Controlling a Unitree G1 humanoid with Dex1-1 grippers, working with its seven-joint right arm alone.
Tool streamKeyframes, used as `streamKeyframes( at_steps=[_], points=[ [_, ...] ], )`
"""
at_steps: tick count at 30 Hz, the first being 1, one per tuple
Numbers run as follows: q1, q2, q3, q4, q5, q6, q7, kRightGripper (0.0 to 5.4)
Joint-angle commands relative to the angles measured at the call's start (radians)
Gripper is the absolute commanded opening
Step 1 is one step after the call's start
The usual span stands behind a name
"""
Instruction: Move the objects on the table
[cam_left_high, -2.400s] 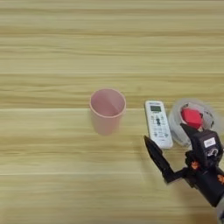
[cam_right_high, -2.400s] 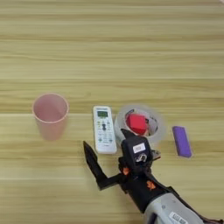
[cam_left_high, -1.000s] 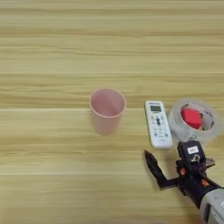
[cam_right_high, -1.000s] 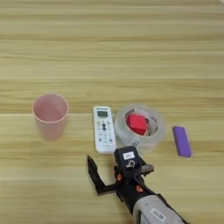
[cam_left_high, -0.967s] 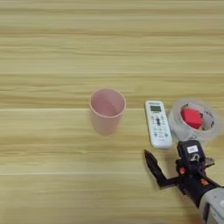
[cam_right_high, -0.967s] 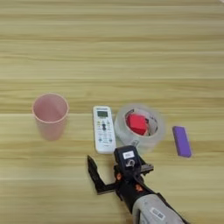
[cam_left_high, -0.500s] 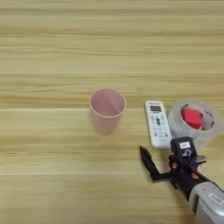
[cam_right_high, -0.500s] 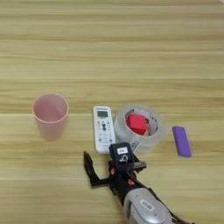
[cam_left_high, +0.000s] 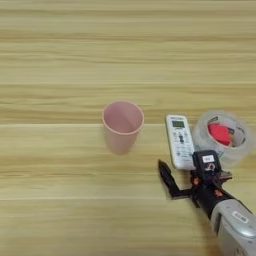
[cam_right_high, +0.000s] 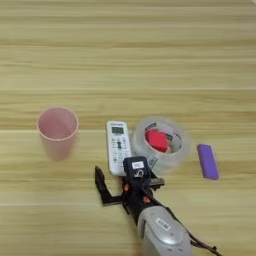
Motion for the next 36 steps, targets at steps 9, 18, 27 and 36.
streamKeyframes(
  at_steps=[9,18,27,36],
  points=[
    [-0.077,0.016,-0.011,0.068,-0.012,-0.037,-0.035,5.37],
    [-0.098,0.030,-0.002,0.092,-0.013,-0.042,-0.038,4.81],
    [-0.093,0.037,0.018,0.092,-0.009,-0.046,-0.029,3.66],
    [-0.061,0.057,0.107,0.073,-0.022,-0.052,-0.033,2.92]
  ],
)
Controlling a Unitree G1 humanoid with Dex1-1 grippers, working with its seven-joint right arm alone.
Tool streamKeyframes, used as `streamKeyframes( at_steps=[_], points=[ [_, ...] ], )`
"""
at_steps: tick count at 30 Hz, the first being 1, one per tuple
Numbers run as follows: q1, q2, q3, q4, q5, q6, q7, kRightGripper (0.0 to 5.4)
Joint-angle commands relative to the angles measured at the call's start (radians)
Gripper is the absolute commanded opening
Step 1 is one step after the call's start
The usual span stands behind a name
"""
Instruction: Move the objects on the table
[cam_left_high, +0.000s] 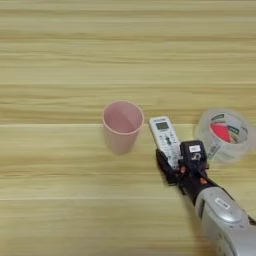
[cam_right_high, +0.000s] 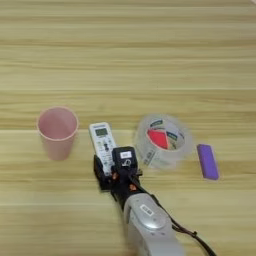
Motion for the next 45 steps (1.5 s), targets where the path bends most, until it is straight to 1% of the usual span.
streamKeyframes(
  at_steps=[1,5,10,14,15,19,26,34,36,37,45],
  points=[
    [0.008,0.012,0.040,-0.021,-0.003,-0.007,0.000,2.92],
    [0.011,0.018,0.056,-0.019,-0.010,-0.007,-0.011,2.91],
    [0.010,0.039,0.079,-0.019,-0.020,-0.005,-0.029,2.91],
    [0.011,0.035,0.073,-0.019,-0.016,-0.007,-0.029,2.91],
    [0.012,0.033,0.072,-0.023,-0.017,-0.005,-0.030,3.20],
    [0.015,0.030,0.071,-0.050,-0.017,0.002,-0.032,3.64],
    [0.016,0.026,0.058,-0.100,-0.012,0.024,-0.032,4.24],
    [0.015,0.028,0.056,-0.096,-0.014,0.027,-0.031,4.99],
    [0.016,0.028,0.055,-0.099,-0.013,0.029,-0.030,5.27],
    [0.016,0.028,0.055,-0.102,-0.012,0.030,-0.030,5.34],
    [0.016,0.022,0.044,-0.185,-0.003,0.058,-0.026,5.34]
  ],
)
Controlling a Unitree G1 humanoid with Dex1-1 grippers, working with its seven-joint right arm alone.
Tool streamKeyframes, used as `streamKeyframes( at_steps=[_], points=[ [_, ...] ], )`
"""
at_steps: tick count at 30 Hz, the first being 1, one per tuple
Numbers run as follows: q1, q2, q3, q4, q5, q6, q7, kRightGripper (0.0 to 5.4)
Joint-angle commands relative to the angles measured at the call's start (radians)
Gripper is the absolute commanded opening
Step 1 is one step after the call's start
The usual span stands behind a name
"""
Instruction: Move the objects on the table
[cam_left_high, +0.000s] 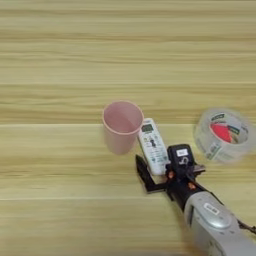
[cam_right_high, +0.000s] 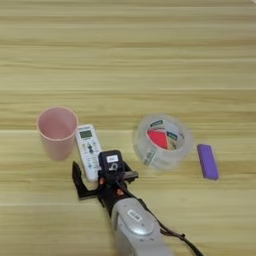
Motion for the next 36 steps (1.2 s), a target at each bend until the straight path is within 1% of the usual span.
streamKeyframes(
  at_steps=[1,4,14,18,20,24,29,33,36],
  points=[
    [-0.021,-0.005,-0.018,-0.100,0.014,-0.008,-0.002,5.34],
    [-0.023,-0.008,-0.026,-0.131,0.017,0.008,-0.001,5.34],
    [-0.015,-0.013,-0.021,-0.257,0.041,0.068,0.003,5.34],
    [-0.027,-0.019,-0.042,-0.322,0.057,0.102,0.001,5.34],
    [-0.050,-0.027,-0.082,-0.347,0.069,0.122,0.001,5.34],
    [-0.096,-0.049,-0.180,-0.354,0.095,0.156,0.006,5.34],
    [-0.148,-0.098,-0.320,-0.353,0.132,0.191,0.023,5.34],
    [-0.188,-0.146,-0.464,-0.321,0.166,0.191,0.041,5.34],
    [-0.206,-0.188,-0.559,-0.256,0.165,0.167,0.049,5.34]
  ],
)
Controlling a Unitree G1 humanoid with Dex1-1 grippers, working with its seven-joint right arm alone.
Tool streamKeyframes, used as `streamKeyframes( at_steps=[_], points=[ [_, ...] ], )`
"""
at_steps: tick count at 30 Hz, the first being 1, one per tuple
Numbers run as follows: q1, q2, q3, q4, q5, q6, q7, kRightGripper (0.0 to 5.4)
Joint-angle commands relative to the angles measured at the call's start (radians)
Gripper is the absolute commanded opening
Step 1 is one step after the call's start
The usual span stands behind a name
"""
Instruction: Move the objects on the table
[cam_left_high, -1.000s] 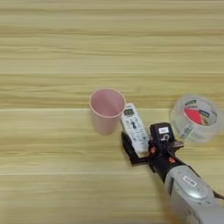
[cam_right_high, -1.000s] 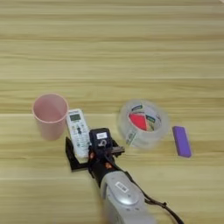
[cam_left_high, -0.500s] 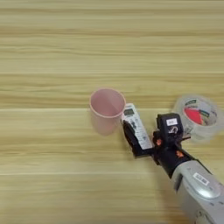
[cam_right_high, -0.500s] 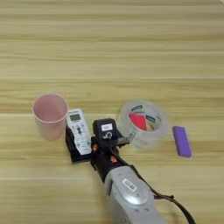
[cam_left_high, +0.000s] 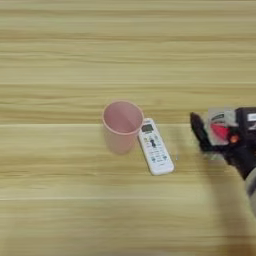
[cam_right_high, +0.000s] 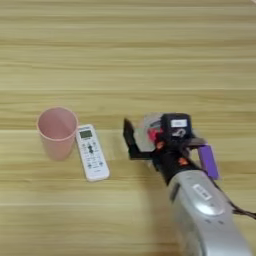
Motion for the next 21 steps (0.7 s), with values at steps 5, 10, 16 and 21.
streamKeyframes(
  at_steps=[5,10,16,21],
  points=[
    [-0.056,-0.118,-0.219,0.126,0.006,-0.095,0.024,5.34],
    [-0.026,-0.160,-0.280,0.161,-0.003,-0.127,0.052,5.34],
    [-0.009,-0.176,-0.336,0.219,-0.005,-0.167,0.068,5.34],
    [-0.002,-0.183,-0.351,0.271,-0.014,-0.195,0.070,5.34]
  ],
)
